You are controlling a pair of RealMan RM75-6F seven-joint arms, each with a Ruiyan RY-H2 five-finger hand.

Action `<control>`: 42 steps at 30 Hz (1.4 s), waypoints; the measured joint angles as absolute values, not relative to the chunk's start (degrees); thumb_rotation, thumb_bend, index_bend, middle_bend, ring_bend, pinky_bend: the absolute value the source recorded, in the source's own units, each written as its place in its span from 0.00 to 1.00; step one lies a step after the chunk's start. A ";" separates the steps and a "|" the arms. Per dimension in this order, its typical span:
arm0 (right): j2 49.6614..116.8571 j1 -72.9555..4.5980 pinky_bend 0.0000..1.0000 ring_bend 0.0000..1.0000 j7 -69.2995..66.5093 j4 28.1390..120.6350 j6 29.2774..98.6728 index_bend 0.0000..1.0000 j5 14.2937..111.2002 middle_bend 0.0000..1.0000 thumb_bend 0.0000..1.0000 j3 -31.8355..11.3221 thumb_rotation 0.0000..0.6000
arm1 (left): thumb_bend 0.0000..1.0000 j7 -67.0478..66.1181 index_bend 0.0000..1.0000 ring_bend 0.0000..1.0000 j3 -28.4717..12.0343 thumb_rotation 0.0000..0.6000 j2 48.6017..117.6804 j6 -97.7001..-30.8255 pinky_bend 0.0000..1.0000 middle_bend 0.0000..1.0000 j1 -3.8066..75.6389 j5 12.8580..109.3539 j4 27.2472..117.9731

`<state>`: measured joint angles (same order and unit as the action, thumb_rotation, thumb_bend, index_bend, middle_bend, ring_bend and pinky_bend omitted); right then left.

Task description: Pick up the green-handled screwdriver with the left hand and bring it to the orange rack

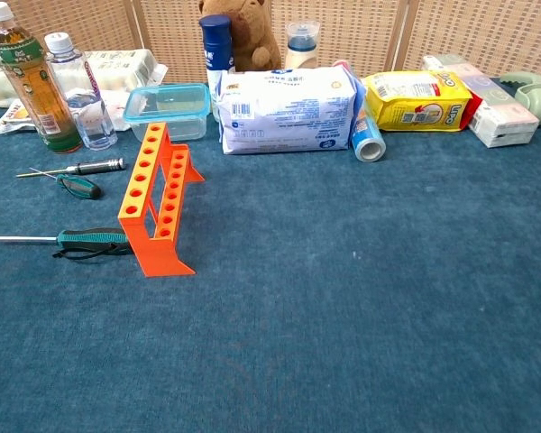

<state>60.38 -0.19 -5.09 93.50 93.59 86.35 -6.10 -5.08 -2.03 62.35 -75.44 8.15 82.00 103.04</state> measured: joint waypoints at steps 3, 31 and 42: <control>59.92 -0.20 0.00 0.00 -6.37 93.44 93.31 0.07 86.38 0.04 0.02 -6.11 1.00 | 0.13 -8.28 0.18 0.99 -3.08 1.00 64.61 -72.26 0.98 1.00 10.57 79.71 103.44; 56.87 -0.41 0.00 0.00 -14.20 93.78 90.74 0.07 85.93 0.04 0.02 -5.98 1.00 | 0.27 -35.63 0.29 0.99 -8.72 1.00 89.23 -65.73 0.98 1.00 24.95 55.11 98.15; 56.39 -0.40 0.00 0.00 -15.67 93.79 90.52 0.07 86.09 0.04 0.02 -5.92 1.00 | 0.28 -38.09 0.29 0.99 -8.82 1.00 92.42 -66.49 0.98 1.00 26.96 51.19 96.71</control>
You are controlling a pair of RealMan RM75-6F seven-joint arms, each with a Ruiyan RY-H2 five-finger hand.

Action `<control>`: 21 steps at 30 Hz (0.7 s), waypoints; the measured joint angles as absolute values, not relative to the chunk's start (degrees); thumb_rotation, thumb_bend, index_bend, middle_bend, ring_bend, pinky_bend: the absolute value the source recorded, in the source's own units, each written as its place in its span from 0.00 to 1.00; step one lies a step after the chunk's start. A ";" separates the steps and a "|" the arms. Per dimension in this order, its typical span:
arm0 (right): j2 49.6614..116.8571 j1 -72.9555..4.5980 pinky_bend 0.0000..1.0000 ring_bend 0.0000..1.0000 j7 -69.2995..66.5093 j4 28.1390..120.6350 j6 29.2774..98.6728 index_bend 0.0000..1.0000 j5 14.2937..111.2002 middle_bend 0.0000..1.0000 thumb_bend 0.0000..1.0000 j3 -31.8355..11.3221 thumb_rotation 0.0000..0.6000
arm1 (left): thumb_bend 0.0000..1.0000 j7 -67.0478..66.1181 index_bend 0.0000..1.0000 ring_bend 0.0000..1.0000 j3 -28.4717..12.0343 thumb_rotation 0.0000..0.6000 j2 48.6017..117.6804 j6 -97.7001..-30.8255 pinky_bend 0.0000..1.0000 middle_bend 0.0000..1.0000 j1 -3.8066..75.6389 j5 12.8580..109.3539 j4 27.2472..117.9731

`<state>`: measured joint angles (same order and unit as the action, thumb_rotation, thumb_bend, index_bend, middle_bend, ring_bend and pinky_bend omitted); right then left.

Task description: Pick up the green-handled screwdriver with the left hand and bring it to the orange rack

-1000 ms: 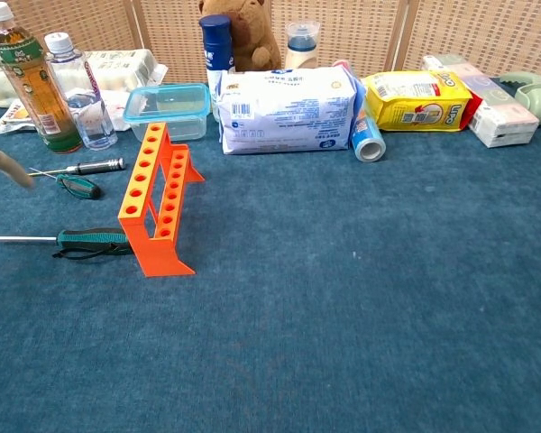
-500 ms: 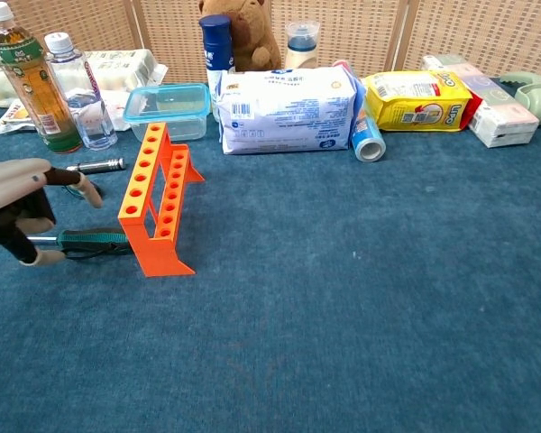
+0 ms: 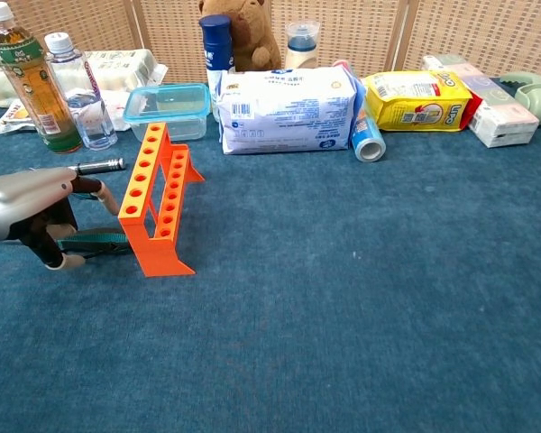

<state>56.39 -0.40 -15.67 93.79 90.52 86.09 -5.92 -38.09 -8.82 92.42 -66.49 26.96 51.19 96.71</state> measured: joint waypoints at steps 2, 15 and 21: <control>56.33 -0.39 0.00 0.00 -15.96 93.77 90.49 0.07 86.06 0.04 0.02 -5.92 1.00 | 0.28 -38.14 0.29 0.99 -8.75 1.00 92.83 -66.47 0.98 1.00 27.26 50.78 96.32; 56.06 -0.47 0.00 0.00 -17.24 93.55 90.37 0.07 86.51 0.04 0.02 -5.82 1.00 | 0.32 -38.97 0.35 0.99 -8.41 1.00 94.79 -67.21 0.98 1.00 28.50 48.94 95.08; 56.02 -0.47 0.00 0.00 -17.46 93.54 90.40 0.07 86.68 0.04 0.02 -5.77 1.00 | 0.36 -39.86 0.42 0.99 -8.38 1.00 95.76 -68.22 0.98 1.00 28.82 47.73 94.51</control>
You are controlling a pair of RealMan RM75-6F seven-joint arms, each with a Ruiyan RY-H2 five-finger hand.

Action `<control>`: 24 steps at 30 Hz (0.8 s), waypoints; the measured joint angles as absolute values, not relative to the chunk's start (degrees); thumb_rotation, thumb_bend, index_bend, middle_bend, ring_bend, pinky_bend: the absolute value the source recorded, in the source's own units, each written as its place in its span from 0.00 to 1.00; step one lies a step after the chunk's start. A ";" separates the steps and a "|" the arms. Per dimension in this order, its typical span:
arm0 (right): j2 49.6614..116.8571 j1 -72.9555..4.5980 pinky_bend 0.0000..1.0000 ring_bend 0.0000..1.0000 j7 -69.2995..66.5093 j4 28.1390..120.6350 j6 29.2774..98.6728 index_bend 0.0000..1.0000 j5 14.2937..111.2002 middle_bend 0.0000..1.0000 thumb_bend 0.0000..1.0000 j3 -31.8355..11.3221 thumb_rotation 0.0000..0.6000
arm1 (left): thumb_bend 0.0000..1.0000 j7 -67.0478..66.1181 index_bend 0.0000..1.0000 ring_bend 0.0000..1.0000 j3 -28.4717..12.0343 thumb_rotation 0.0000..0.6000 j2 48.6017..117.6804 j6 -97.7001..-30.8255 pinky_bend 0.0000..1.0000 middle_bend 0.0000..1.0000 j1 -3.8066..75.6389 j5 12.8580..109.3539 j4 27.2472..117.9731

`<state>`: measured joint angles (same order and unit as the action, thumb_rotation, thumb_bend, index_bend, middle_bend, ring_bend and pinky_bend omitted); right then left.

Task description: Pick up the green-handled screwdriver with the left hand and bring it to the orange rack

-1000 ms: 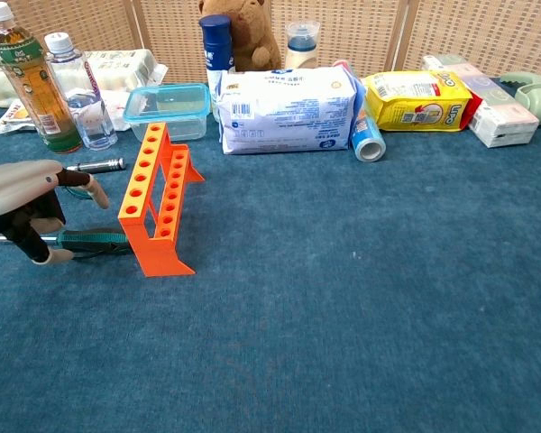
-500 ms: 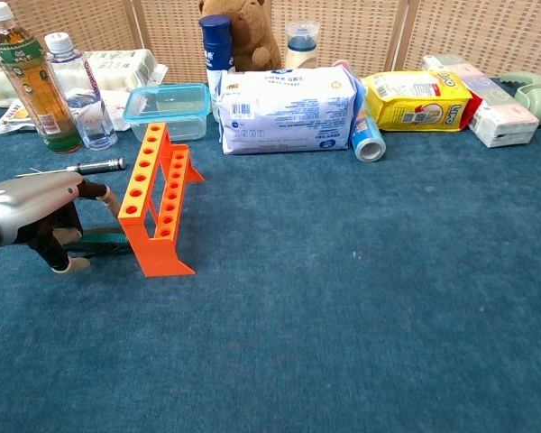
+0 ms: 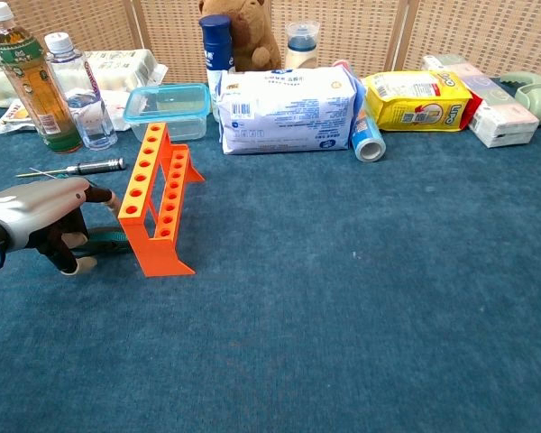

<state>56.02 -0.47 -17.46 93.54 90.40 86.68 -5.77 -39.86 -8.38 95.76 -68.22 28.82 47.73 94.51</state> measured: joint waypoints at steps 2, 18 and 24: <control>56.01 -0.46 0.00 0.00 -17.62 93.52 90.46 0.07 86.76 0.04 0.02 -5.75 1.00 | 0.38 -40.24 0.45 0.99 -8.38 1.00 96.35 -68.69 0.98 1.00 28.96 47.29 94.14; 55.81 -0.41 0.00 0.00 -18.63 93.30 90.69 0.07 87.11 0.04 0.02 -5.66 1.00 | 0.43 -41.15 0.48 0.99 -7.82 1.00 96.85 -71.10 0.98 1.00 29.19 47.28 95.25; 55.87 -0.55 0.00 0.00 -18.42 93.24 90.36 0.07 87.33 0.04 0.02 -5.48 1.00 | 0.43 -38.81 0.48 0.99 -6.98 1.00 92.75 -72.36 0.98 1.00 27.83 50.09 100.12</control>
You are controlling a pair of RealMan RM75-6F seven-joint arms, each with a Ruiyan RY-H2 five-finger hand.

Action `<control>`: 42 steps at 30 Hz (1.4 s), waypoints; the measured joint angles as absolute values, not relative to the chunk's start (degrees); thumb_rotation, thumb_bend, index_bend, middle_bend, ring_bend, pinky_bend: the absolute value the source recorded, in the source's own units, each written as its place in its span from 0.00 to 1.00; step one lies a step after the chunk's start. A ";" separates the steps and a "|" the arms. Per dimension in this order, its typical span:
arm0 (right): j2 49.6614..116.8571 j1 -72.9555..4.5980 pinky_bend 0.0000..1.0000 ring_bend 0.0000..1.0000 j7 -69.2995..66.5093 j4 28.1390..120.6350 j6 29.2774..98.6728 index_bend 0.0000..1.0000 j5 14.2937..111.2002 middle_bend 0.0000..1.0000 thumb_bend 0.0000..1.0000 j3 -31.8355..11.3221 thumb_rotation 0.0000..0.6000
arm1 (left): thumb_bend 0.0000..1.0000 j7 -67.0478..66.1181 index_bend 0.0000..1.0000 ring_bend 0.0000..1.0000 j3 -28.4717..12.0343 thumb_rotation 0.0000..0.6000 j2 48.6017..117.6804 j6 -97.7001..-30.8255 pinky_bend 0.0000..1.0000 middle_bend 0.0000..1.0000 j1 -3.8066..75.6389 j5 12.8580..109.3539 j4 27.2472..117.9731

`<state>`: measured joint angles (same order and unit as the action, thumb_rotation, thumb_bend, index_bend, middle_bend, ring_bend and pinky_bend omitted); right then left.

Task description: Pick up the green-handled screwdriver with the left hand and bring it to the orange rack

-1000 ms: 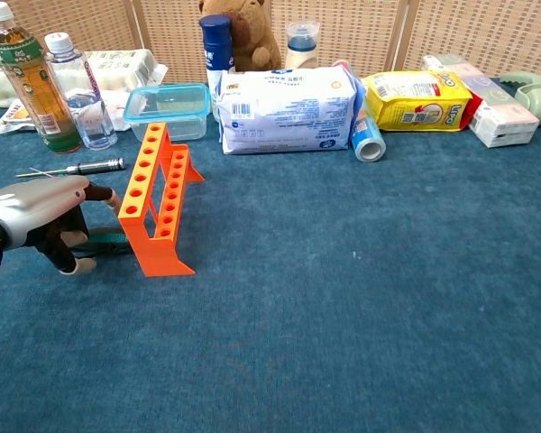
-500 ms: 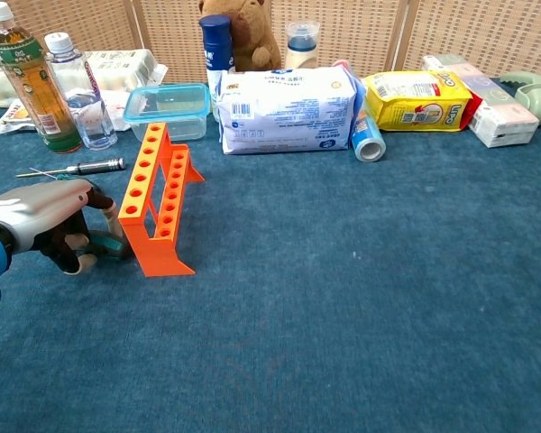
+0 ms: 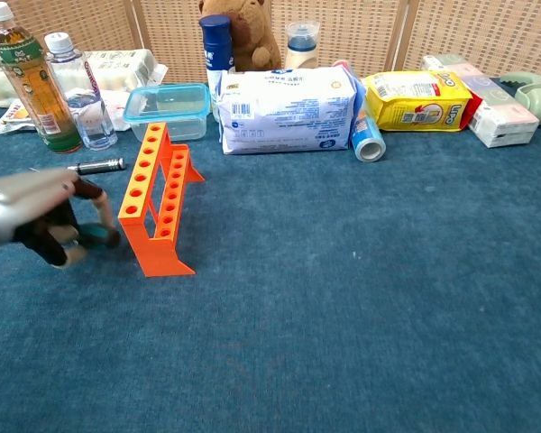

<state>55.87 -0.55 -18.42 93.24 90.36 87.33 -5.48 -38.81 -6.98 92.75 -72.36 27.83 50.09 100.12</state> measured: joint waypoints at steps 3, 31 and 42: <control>56.00 -0.66 0.00 0.00 -17.93 93.35 90.16 0.07 87.57 0.04 0.02 -5.30 1.00 | 0.43 -36.09 0.48 0.99 -6.31 1.00 88.94 -73.27 0.98 1.00 26.59 53.27 103.57; 57.07 -1.10 0.00 0.00 -13.92 94.25 88.88 0.07 87.45 0.04 0.02 -4.59 1.00 | 0.44 0.08 0.48 0.99 0.42 1.00 55.44 -77.73 0.98 1.00 17.83 82.60 128.25; 57.30 -1.27 0.00 0.00 -13.26 94.44 88.54 0.07 87.35 0.04 0.02 -4.49 1.00 | 0.44 32.40 0.48 0.99 3.28 1.00 45.19 -73.14 0.98 1.00 19.41 97.44 125.41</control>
<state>57.30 -1.27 -13.26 94.44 88.54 87.35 -4.49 32.40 3.28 45.19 -73.14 19.41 97.44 125.41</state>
